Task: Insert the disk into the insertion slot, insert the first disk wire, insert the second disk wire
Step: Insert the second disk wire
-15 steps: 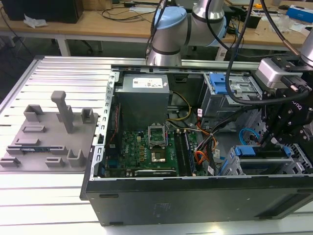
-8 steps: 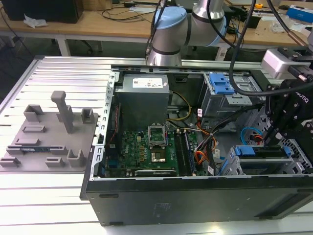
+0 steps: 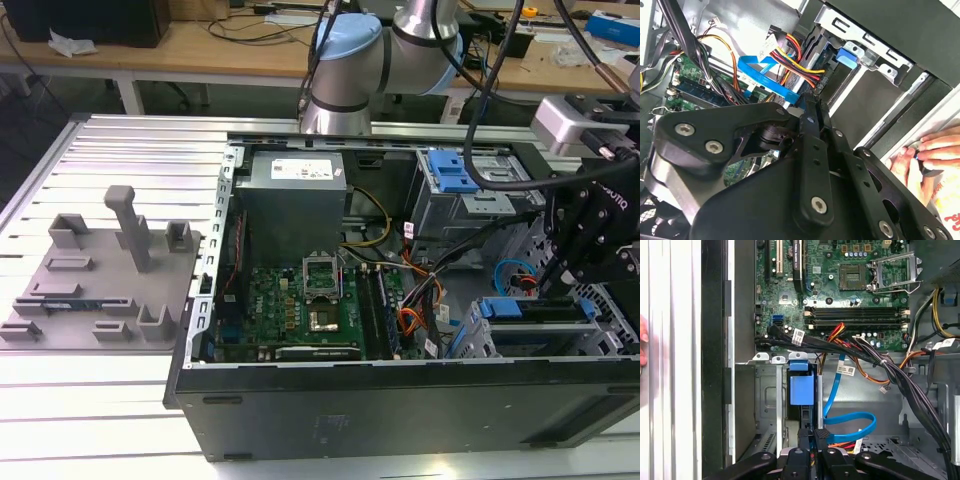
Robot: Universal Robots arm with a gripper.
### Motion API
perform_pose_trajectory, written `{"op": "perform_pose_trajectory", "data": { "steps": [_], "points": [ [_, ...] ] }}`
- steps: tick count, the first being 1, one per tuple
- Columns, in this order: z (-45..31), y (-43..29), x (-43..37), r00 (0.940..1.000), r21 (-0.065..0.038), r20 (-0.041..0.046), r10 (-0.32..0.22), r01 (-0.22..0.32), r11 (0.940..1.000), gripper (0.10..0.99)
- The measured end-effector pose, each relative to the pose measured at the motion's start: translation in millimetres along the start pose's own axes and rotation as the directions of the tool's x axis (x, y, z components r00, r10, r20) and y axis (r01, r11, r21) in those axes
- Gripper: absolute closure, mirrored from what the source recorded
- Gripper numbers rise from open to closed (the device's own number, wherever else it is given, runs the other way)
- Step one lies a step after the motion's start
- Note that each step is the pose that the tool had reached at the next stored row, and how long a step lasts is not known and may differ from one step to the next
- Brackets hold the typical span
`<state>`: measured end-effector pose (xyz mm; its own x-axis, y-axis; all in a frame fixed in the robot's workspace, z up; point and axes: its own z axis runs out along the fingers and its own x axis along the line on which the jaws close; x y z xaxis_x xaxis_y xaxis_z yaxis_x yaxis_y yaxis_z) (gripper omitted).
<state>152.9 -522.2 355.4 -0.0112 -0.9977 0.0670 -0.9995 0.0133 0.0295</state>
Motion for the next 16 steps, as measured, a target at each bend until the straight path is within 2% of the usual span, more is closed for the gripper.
{"op": "perform_pose_trajectory", "data": {
  "steps": [3,6,8,9,10,16],
  "points": [
    [0.0,0.0,-0.5,1.0000,0.000,-0.0001,0.000,0.000,1.0000,0.925],
    [0.4,1.1,-6.6,1.0000,0.001,0.0000,0.000,0.000,1.0000,0.925],
    [1.2,1.8,-5.5,1.0000,0.003,0.0019,0.000,0.000,1.0000,0.925],
    [1.7,1.8,-3.7,0.9999,0.003,0.0139,0.000,0.000,1.0000,0.925],
    [2.2,1.9,-2.6,0.9995,0.004,0.0313,-0.001,0.001,1.0000,0.925],
    [2.7,1.9,-1.2,0.9995,0.004,0.0320,-0.001,0.001,1.0000,0.925]
  ]
}}
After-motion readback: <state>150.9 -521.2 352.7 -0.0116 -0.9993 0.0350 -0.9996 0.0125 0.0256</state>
